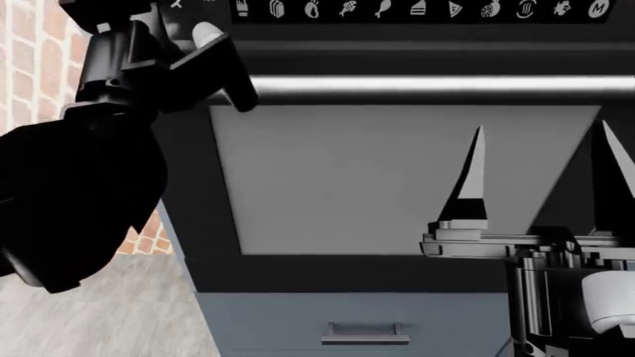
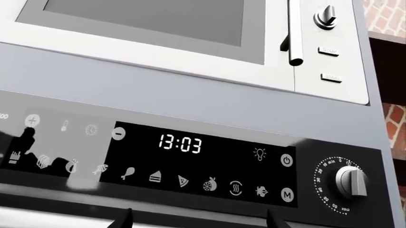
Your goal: Preheat the oven by turning the temperature knob.
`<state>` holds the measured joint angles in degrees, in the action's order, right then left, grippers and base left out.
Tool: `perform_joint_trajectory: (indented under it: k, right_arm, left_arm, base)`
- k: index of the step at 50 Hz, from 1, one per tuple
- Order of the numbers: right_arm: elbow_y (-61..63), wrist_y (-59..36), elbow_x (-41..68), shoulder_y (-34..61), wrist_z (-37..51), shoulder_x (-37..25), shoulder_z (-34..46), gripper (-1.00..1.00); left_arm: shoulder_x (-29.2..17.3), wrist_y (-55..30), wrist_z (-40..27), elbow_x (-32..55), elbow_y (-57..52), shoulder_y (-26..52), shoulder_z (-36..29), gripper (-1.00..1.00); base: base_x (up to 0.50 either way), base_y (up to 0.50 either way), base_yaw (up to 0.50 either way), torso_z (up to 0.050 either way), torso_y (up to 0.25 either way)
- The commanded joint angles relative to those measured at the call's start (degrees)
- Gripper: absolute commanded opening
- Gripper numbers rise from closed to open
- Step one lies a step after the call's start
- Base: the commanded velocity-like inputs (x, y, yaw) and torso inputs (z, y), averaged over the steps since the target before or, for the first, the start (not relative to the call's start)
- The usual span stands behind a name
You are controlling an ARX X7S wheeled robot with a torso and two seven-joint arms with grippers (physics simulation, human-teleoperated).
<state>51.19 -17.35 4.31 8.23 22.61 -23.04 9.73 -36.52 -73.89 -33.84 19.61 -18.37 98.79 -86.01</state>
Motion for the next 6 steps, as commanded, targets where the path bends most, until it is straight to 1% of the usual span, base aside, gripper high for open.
perform_joint_trajectory:
  k: [1, 6]
  right_arm:
    - [0.27, 0.00, -0.03, -0.03, 0.18, -0.07, 0.09, 1.00]
    - [0.20, 0.17, 0.10, -0.06, 0.22, -0.14, 0.09, 1.00]
  left_arm:
    - [2.24, 2.35, 2.51, 1.77, 1.75, 1.29, -2.49, -1.00]
    - [2.17, 2.45, 2.51, 1.60, 1.67, 1.28, -2.69, -1.00]
  base:
    - [0.00, 0.00, -0.01, 0.000, 0.000]
    - [0.02, 0.00, -0.01, 0.002, 0.000]
